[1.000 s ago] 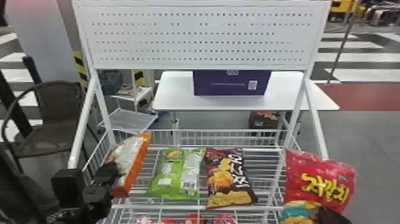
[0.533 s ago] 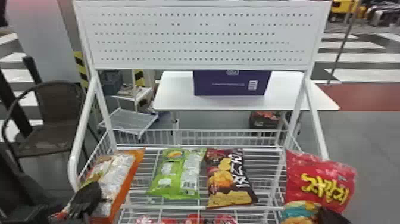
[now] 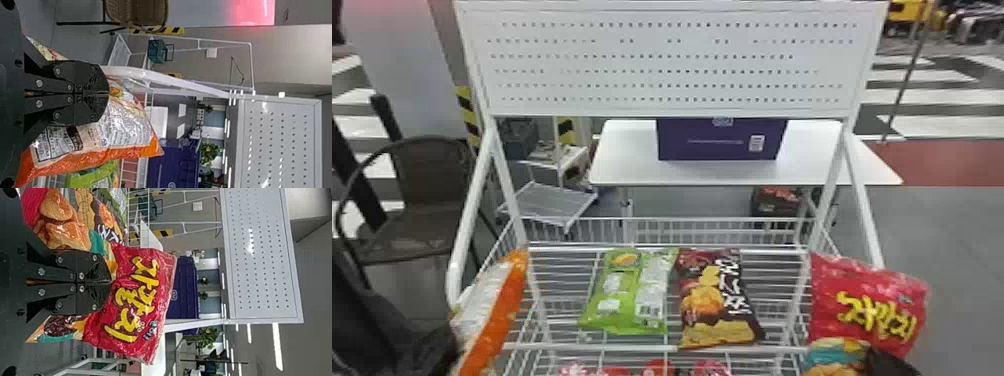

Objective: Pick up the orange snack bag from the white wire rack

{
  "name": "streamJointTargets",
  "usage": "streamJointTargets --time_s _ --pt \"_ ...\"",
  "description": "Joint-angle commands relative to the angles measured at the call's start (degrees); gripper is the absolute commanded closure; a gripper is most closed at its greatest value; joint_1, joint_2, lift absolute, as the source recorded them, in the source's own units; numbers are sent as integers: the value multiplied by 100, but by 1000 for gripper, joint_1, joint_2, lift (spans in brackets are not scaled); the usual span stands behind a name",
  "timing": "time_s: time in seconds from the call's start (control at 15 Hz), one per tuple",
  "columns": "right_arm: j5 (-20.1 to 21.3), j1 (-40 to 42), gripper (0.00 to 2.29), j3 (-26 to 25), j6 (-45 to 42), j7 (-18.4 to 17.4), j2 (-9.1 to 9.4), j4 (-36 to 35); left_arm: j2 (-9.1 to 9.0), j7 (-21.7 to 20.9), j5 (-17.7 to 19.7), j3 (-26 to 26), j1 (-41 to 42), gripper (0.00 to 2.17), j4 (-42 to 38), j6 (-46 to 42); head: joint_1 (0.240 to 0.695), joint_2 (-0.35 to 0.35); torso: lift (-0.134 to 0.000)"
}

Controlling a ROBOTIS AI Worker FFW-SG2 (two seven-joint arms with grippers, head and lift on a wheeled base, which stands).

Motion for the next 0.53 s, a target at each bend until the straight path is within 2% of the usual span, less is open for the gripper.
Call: streamJointTargets --time_s 0.0,0.47 --pt "0 20 2219 0 0 0 -6 -4 -22 -5 232 280 123 1872 73 -438 499 0 0" --pt "9 46 2219 70 -18 0 3 -57 -66 -93 276 210 211 1872 73 -666 499 0 0"
